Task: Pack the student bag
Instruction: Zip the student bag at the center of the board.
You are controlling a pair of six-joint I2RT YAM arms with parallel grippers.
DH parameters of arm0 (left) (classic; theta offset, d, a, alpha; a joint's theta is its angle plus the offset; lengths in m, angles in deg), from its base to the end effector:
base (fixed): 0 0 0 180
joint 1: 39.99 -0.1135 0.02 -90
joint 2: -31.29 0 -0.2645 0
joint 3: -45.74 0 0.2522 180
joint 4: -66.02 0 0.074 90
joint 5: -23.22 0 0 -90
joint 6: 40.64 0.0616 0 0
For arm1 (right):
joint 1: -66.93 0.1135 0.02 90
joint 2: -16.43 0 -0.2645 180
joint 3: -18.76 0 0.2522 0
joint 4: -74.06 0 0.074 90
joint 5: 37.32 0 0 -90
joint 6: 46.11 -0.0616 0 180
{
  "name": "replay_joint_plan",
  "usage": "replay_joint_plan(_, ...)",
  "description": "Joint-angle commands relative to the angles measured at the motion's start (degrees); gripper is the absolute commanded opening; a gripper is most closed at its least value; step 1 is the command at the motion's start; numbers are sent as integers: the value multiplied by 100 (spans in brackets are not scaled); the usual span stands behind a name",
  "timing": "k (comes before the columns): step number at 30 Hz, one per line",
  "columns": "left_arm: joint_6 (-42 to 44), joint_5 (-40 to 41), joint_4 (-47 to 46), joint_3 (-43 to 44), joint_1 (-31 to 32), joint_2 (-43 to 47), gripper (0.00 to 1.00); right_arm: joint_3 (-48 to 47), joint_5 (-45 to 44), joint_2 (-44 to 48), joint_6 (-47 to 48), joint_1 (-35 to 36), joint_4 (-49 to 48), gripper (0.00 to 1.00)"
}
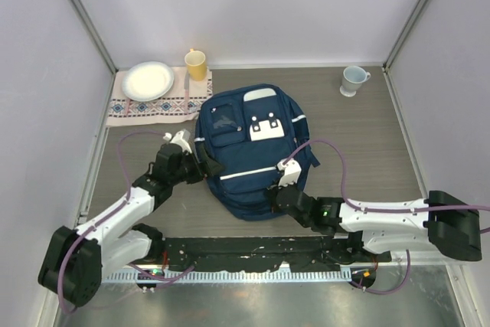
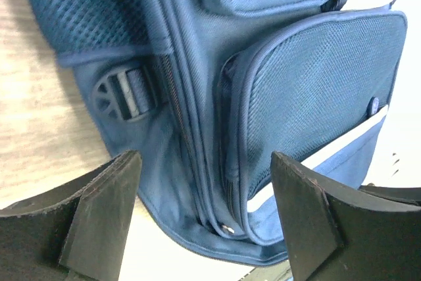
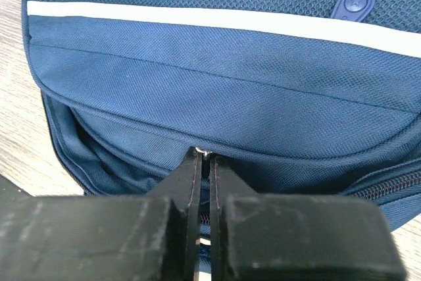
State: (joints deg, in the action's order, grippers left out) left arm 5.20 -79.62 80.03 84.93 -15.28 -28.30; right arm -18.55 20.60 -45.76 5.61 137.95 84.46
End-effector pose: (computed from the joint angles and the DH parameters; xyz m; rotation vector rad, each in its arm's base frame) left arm 0.2060 -0.1099 0.1779 -0.2544 2.2934 -0.9004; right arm 0.1052 0.2054 0.1685 -0.2928 2.1080 0.5383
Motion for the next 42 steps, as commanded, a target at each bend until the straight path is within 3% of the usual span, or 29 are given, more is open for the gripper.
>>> replay_joint_plan(1, -584, 448, -96, -380, -19, 737, 85, -53, -141, -214, -223, -10, -262, 1)
replay_joint_plan(7, -1524, 695, 195, -986, -10, 1704, 88, -44, -185, -258, -338, -10, -394, 1)
replay_joint_plan(12, -2420, 353, -534, -1584, -10, 2250, 91, -62, -264, -249, -338, -10, -368, 1)
replay_joint_plan(21, -2870, 537, -1282, -1542, 297, 2127, 93, -71, -255, -320, -390, -10, -394, 1)
replay_joint_plan(30, -3432, 1538, -1563, -1673, 1123, 2030, 93, -71, -264, -320, -426, -10, -403, 1)
replay_joint_plan(35, -3442, 2092, -1063, -1498, 1554, 2346, 92, -53, -299, -285, -426, -10, -394, 1)
replay_joint_plan(42, -2774, 2804, 360, -979, 1590, 2988, 93, -62, -343, -293, -426, -10, -315, 1)
